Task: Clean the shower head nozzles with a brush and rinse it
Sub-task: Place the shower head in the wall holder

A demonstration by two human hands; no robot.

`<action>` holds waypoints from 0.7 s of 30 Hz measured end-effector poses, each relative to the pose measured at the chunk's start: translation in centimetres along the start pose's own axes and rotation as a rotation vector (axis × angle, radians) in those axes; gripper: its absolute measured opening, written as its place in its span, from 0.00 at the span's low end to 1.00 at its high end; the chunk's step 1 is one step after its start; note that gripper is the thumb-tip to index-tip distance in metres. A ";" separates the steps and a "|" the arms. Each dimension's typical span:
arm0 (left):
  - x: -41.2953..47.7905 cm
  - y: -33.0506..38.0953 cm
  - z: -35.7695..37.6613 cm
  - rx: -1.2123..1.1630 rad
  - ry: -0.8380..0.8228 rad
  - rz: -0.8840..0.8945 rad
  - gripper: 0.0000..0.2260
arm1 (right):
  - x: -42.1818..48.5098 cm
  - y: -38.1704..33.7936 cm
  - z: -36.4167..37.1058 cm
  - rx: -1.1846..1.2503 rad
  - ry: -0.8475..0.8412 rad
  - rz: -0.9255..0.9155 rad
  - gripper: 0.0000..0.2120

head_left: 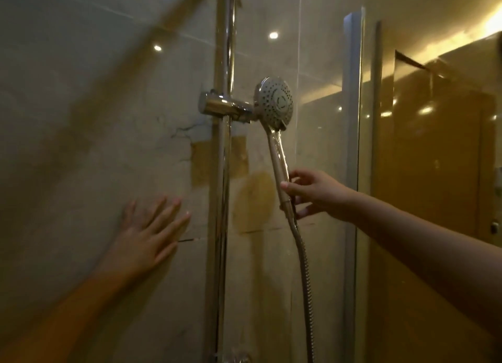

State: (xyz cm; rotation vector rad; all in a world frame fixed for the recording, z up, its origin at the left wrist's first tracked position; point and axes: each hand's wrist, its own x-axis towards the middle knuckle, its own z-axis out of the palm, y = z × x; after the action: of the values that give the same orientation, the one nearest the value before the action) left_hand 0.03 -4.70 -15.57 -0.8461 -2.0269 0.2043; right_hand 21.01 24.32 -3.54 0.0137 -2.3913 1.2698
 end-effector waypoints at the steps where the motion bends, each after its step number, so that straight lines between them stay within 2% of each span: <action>1: 0.0 0.1 0.7 0.012 0.036 0.006 0.26 | 1.3 -1.1 -0.8 0.016 0.012 -0.017 0.15; 5: 0.5 0.0 1.5 0.065 0.202 0.040 0.25 | 6.1 -5.2 -2.9 0.059 0.080 -0.065 0.17; 8: 0.4 0.1 1.3 0.038 0.237 0.023 0.25 | 8.8 -7.6 -3.4 0.086 0.147 -0.085 0.16; 10: 0.4 0.2 1.2 0.047 0.233 0.019 0.25 | 10.2 -9.1 -3.5 0.095 0.183 -0.086 0.15; 15: 0.3 0.2 1.0 0.103 0.231 0.015 0.25 | 12.1 -11.8 -3.8 0.069 0.239 -0.084 0.20; 21: 0.4 0.2 0.9 0.136 0.243 0.012 0.24 | 13.0 -14.5 -3.1 0.108 0.330 -0.145 0.19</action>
State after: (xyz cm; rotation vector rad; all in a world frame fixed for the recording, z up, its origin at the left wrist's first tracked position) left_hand -0.78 -4.15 -15.93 -0.7592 -1.7615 0.2318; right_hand 13.33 20.88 14.28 0.0090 -2.0042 1.2265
